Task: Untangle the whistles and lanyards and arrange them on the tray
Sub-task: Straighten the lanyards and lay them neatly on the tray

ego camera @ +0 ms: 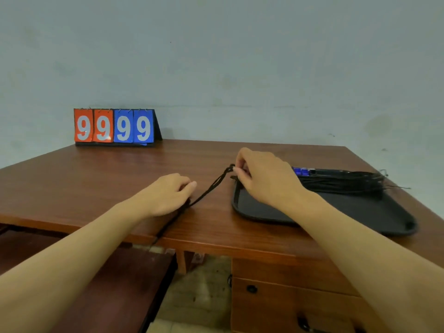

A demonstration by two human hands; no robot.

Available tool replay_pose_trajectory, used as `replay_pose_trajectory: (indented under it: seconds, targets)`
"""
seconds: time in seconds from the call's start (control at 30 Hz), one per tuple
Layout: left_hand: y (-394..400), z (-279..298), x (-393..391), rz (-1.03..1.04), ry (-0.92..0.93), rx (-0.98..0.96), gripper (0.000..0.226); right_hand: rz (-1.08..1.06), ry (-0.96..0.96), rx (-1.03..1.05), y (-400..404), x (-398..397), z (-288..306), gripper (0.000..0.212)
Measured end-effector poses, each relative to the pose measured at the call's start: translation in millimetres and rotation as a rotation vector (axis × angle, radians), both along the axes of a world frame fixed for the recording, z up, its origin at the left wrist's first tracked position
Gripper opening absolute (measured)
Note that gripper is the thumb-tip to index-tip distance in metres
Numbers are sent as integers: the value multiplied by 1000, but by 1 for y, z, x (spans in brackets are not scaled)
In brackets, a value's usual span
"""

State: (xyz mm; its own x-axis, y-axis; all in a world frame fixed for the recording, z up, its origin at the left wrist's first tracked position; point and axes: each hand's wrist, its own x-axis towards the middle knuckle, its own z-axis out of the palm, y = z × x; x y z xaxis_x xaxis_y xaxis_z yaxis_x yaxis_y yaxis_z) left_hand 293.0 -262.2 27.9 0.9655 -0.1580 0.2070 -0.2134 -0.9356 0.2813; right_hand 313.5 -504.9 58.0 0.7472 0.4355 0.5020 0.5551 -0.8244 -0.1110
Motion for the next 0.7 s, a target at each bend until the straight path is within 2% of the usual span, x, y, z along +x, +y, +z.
replay_pose_trajectory:
  seconds: [0.2,0.3,0.5,0.6,0.7]
  targets:
    - [-49,16,7,-44,55,30,36,-74,32,75,-62,1,0,13]
    - [-83,17,9,-130,84,-32,43,-97,74,161,-96,7,0,14]
    - [-155,18,16,-246,-37,-31,39,-11,160,451,-154,7,0,11]
    - [-196,32,28,-338,14,-5,29,52,176,610,-171,10,4,10]
    - [-233,48,45,-389,30,16,39,93,204,790,-192,19,14,11]
